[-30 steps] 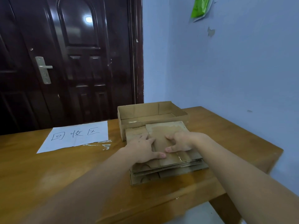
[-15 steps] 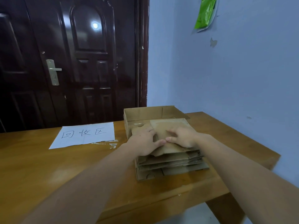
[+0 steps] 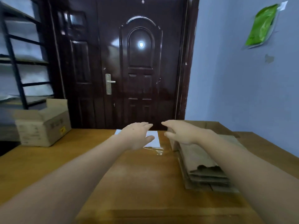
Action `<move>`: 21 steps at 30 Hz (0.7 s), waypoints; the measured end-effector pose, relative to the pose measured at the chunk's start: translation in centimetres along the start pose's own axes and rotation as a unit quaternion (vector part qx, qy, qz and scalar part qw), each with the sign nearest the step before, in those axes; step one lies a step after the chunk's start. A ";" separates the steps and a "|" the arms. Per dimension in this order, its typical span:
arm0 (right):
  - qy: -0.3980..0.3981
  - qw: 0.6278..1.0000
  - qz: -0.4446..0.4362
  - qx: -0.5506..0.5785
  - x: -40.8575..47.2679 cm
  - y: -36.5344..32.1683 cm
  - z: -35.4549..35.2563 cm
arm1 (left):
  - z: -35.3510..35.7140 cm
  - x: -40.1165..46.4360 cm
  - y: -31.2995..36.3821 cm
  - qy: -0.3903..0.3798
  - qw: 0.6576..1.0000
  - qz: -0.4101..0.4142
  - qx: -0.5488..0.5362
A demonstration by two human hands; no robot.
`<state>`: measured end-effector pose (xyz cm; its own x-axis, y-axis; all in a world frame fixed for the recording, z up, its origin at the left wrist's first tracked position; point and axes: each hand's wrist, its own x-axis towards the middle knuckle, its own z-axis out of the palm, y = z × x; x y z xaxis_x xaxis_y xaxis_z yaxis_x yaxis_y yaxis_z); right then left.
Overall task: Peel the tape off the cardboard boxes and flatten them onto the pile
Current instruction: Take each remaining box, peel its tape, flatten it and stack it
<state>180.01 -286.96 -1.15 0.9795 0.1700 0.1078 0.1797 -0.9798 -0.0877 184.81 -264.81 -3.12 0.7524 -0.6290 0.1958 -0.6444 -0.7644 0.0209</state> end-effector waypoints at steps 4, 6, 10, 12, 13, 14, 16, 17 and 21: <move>-0.009 0.999 -0.049 -0.002 4.1 -5.3 0.9 | -1.0 -3.5 -5.8 0.003 0.999 -0.050 0.018; -0.017 0.997 -0.079 -0.004 6.4 -8.2 1.4 | -1.4 -5.3 -8.6 0.008 0.997 -0.077 0.027; -0.034 0.990 -0.136 -0.007 11.2 -14.2 2.6 | -2.2 -8.5 -14.3 0.004 0.991 -0.129 0.035; -0.043 0.986 -0.158 0.000 13.4 -17.3 3.3 | -2.4 -9.9 -17.3 0.000 0.987 -0.156 0.039; -0.045 0.985 -0.168 0.002 14.6 -18.9 3.6 | -2.5 -10.5 -18.8 -0.002 0.985 -0.168 0.042; -0.047 0.983 -0.178 0.003 15.7 -20.4 4.0 | -2.6 -11.0 -20.4 -0.006 0.983 -0.179 0.046; -0.050 0.979 -0.196 0.006 18.0 -23.2 4.8 | -2.6 -12.0 -23.4 -0.016 0.978 -0.199 0.056; -0.052 0.978 -0.203 0.007 19.2 -24.5 5.3 | -2.5 -12.4 -24.9 -0.021 0.976 -0.206 0.063; -0.062 0.971 -0.231 0.012 24.1 -29.3 6.9 | -2.5 -13.9 -30.8 -0.037 0.966 -0.240 0.087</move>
<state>199.01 -253.40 -2.77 0.7968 0.6039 0.0204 0.6033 -0.7933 -0.0813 193.80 -232.17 -4.03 0.9707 -0.2000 0.1328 -0.1915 -0.9787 -0.0740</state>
